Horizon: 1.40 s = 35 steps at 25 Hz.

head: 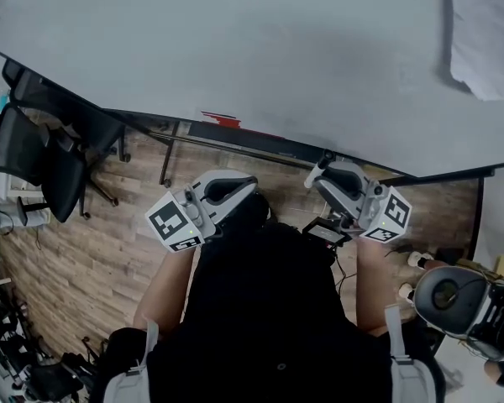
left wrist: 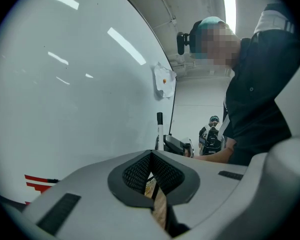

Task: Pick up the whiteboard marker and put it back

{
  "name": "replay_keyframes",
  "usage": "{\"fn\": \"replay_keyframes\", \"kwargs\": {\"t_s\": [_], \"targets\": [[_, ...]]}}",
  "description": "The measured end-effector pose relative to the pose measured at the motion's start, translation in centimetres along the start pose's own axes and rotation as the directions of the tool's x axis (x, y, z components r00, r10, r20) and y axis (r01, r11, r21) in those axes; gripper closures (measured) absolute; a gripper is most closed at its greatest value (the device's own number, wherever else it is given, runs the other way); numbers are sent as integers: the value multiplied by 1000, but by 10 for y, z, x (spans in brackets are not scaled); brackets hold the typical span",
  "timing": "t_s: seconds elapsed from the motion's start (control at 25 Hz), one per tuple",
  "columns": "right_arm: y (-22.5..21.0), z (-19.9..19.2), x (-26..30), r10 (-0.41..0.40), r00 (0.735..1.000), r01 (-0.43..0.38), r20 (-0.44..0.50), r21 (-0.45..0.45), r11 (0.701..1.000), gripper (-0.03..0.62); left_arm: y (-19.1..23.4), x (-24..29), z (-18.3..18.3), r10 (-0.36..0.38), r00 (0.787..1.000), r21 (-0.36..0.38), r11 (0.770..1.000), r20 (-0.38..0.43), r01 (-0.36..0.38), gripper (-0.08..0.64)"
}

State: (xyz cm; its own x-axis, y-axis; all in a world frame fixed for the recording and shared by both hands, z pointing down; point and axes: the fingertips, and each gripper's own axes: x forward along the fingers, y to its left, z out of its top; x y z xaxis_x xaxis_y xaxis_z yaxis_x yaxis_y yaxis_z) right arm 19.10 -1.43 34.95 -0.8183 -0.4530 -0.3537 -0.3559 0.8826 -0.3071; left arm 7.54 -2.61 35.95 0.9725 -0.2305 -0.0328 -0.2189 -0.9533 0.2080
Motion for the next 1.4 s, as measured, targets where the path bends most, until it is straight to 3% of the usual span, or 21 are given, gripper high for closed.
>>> {"fn": "replay_keyframes", "kwargs": {"t_s": [0.48, 1.0, 1.4], "targets": [[5, -21, 9, -33, 998, 32, -59, -11, 999, 522, -6, -9, -6, 0, 1000, -2, 1000, 1, 0, 548], [-10, -22, 0, -52, 995, 51, -87, -15, 999, 522, -1, 16, -9, -31, 999, -9, 999, 13, 31, 548], [-13, -29, 9, -56, 982, 40, -179, -91, 995, 522, 2, 13, -10, -16, 1000, -17, 1000, -3, 16, 548]]}}
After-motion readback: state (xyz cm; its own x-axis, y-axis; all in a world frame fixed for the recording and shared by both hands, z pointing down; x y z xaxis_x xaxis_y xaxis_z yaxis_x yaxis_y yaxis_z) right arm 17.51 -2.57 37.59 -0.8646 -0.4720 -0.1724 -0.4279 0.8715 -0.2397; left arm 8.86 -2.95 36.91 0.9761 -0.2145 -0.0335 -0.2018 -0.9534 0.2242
